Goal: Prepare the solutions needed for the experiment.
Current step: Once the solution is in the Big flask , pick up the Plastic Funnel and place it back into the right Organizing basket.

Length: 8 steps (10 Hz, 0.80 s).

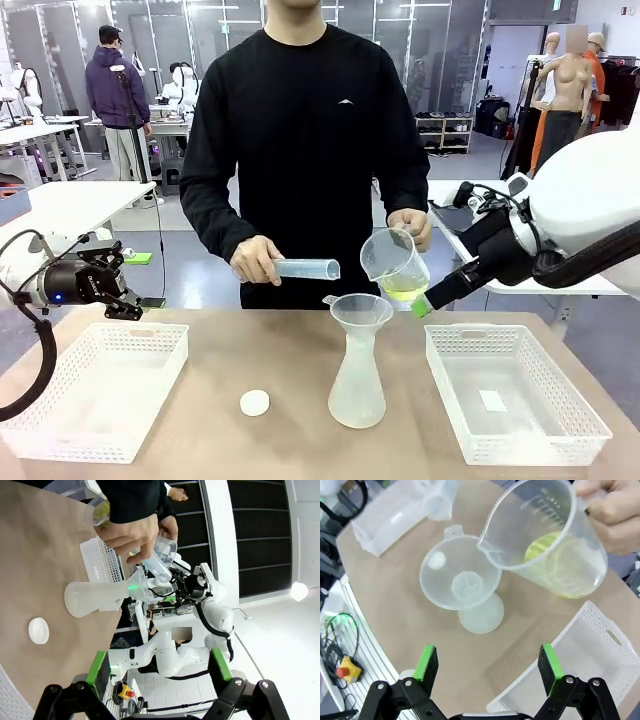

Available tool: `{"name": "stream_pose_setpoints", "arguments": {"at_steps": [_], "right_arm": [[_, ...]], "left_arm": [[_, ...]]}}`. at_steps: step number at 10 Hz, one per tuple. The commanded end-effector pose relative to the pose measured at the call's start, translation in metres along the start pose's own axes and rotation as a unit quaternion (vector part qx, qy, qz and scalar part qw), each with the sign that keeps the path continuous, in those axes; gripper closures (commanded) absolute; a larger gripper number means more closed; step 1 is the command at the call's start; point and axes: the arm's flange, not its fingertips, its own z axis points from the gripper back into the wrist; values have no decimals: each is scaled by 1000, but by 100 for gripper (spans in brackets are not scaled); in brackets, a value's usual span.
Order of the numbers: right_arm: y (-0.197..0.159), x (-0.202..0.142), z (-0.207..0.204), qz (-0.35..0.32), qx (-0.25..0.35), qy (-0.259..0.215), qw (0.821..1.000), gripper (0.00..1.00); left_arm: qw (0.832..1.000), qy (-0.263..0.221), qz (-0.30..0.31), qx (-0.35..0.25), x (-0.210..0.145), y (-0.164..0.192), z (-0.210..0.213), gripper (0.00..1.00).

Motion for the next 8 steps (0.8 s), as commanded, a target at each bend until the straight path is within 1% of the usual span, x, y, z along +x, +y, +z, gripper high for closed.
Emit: {"name": "stream_pose_setpoints", "arguments": {"at_steps": [1, 5, 6, 7, 8], "right_arm": [[17, 4, 12, 46, -1, 12, 999, 0], [17, 5, 8, 37, 0, 8, 999, 0], [-5, 4, 2, -54, -1, -2, 999, 0], [-32, -5, 12, -121, 53, -16, 991, 0], [-55, -15, 26, -155, 74, -25, 985, 0]], "left_arm": [[1000, 1, 0, -1, -1, -1, -1, 0], [1000, 1, 0, -1, -1, -1, -1, 0], [1000, 1, 0, -1, -1, -1, -1, 0], [1000, 1, 0, -1, -1, -1, -1, 0], [1000, 1, 0, -1, -1, -1, -1, 0]]}}
